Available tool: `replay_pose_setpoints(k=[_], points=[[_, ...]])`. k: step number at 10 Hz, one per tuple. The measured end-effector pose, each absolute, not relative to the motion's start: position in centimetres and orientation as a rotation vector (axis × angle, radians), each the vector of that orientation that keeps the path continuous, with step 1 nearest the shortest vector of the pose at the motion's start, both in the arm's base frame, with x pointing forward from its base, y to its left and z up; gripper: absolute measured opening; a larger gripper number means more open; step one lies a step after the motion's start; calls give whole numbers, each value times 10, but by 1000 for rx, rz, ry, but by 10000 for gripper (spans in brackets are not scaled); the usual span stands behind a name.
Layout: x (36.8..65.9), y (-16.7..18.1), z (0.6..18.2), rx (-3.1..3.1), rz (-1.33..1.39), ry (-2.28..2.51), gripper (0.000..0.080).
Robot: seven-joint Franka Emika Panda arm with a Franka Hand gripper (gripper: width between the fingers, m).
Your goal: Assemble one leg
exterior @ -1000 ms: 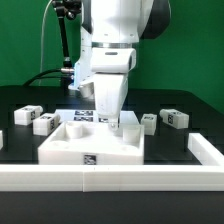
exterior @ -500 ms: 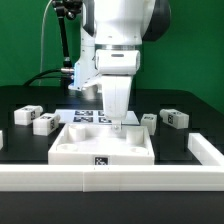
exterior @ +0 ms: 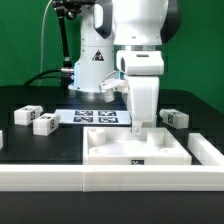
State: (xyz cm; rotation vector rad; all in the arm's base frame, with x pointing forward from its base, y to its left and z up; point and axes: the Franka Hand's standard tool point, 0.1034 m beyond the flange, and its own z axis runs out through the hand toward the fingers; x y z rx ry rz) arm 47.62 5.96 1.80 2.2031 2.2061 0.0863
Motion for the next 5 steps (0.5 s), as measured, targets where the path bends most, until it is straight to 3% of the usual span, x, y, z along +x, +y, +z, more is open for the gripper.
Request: replay_pose_setpoints(k=[5], points=[[489, 85, 18, 2231, 109, 2171, 60]])
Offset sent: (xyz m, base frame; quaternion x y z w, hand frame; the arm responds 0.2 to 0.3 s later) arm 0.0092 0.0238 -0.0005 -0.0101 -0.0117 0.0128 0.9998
